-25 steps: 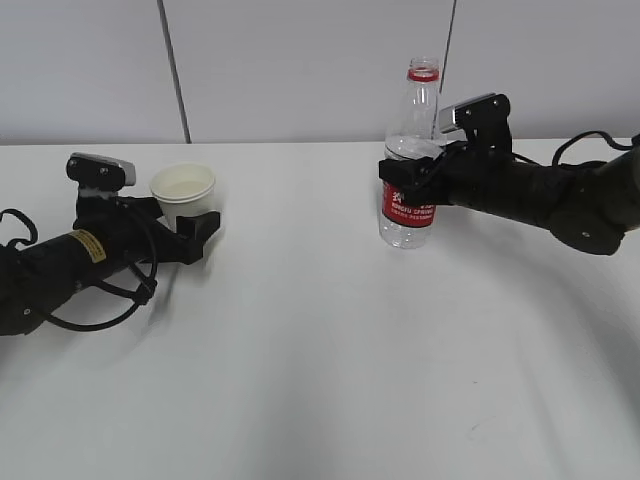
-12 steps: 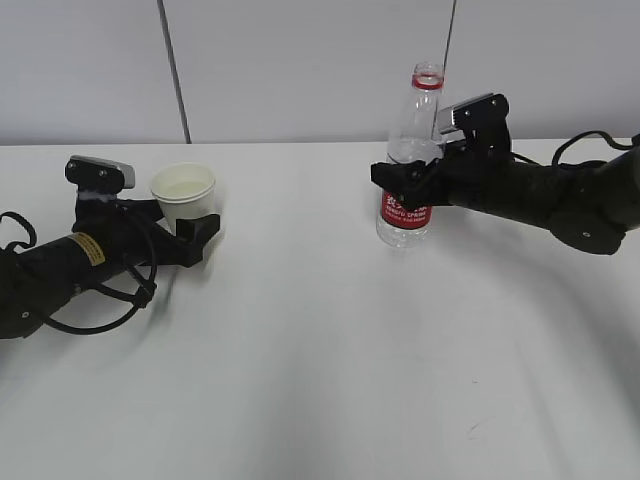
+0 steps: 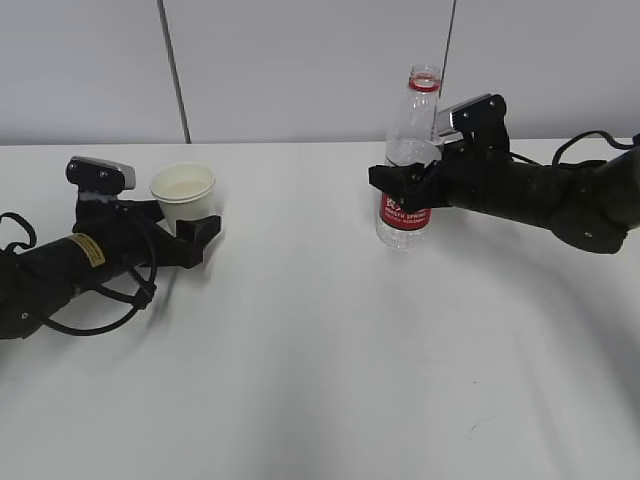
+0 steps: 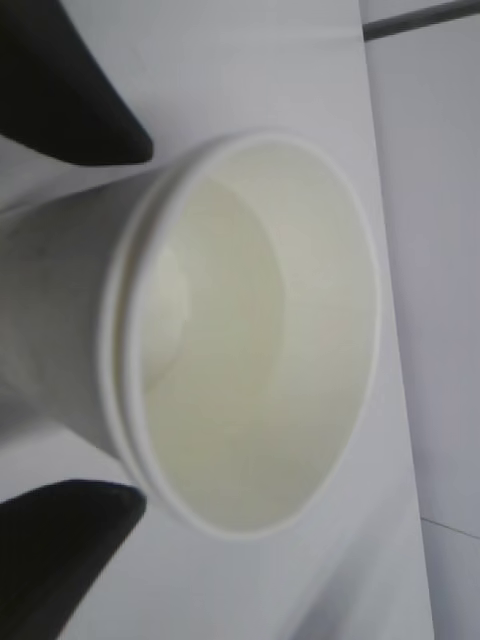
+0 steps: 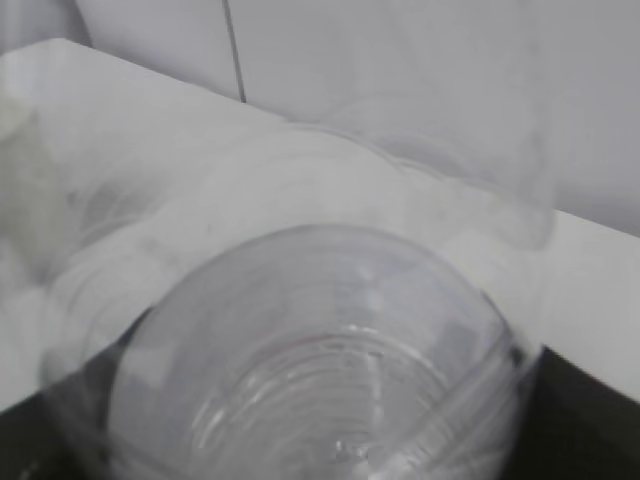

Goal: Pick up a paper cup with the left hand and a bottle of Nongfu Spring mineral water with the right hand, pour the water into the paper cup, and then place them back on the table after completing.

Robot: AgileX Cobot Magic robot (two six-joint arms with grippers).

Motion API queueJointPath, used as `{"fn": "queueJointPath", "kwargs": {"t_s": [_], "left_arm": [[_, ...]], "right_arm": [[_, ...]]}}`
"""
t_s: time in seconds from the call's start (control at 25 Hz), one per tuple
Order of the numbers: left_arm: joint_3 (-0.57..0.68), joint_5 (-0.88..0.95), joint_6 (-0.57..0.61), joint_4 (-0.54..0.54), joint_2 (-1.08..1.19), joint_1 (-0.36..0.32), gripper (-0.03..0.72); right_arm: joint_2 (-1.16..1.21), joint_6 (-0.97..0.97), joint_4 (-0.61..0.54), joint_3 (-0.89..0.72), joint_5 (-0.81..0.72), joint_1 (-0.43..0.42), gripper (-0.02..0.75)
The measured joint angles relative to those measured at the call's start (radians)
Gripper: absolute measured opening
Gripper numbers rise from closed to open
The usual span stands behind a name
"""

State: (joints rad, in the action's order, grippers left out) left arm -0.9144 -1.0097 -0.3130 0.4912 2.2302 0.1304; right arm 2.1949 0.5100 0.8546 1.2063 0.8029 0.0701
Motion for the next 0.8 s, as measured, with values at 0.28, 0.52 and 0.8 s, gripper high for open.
{"fn": "queueJointPath", "kwargs": {"t_s": [0.28,0.52,0.8], "left_arm": [[0.005,0.000,0.000,0.001,-0.008,0.000,0.584],[0.036,0.027,0.000,0.000,-0.070,0.000,0.584],[0.097,0.061,0.000,-0.002,-0.128,0.000,0.584]], "right_arm": [[0.000,0.011,-0.001,0.000,0.000,0.000,0.588],[0.000,0.016,-0.001,0.000,0.000,0.000,0.587],[0.000,0.019,0.001,0.000,0.002,0.000,0.587]]}}
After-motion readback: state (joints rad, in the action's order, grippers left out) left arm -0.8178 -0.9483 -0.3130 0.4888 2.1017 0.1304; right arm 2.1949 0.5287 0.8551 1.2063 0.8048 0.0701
